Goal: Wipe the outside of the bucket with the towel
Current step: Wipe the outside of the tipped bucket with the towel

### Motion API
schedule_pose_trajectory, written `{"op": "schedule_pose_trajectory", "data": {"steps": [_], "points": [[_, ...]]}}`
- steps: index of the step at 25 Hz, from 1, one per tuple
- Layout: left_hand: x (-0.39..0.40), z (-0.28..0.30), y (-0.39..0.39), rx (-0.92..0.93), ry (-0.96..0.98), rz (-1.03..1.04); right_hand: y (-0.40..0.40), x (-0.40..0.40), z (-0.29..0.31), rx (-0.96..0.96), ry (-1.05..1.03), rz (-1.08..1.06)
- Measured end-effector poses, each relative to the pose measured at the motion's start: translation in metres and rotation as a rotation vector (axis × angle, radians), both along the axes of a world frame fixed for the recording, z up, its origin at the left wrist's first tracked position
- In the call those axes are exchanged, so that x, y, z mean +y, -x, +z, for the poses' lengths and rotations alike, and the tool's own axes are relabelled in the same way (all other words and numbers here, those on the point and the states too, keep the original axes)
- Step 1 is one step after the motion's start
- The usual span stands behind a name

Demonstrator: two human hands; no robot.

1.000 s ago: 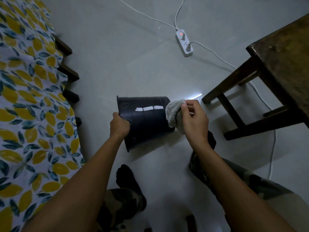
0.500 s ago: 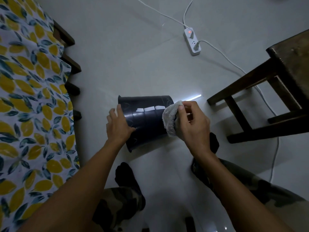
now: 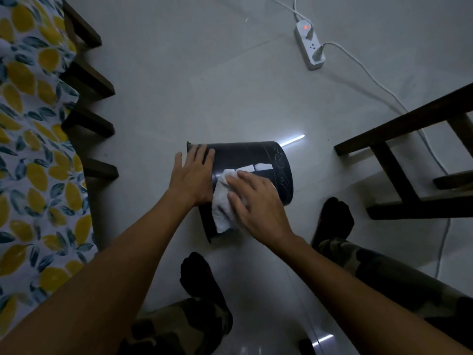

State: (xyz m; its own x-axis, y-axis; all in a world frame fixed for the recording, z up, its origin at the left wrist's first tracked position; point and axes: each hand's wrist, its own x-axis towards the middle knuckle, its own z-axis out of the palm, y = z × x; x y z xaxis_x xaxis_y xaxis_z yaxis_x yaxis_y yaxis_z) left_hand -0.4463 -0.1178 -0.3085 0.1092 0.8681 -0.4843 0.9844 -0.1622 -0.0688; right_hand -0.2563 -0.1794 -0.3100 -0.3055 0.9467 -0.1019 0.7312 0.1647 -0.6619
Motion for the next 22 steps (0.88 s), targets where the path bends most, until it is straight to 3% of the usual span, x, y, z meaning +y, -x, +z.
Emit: {"op": "schedule_pose_trajectory", "data": {"steps": [2,6,10,22], "points": [[-0.003,-0.007,0.002,-0.051,-0.028,-0.006,0.015,-0.011,-0.022,-0.191,-0.040,0.026],[-0.005,-0.014,0.008,-0.123,-0.032,-0.010,0.043,-0.026,-0.050,-0.298,-0.089,-0.021],[-0.006,-0.022,0.015,-0.166,-0.025,-0.042,0.049,-0.013,-0.065,-0.277,-0.142,-0.083],[0.017,-0.049,0.036,-0.063,0.065,-0.147,0.067,0.036,-0.083,-0.325,-0.210,-0.130]]}}
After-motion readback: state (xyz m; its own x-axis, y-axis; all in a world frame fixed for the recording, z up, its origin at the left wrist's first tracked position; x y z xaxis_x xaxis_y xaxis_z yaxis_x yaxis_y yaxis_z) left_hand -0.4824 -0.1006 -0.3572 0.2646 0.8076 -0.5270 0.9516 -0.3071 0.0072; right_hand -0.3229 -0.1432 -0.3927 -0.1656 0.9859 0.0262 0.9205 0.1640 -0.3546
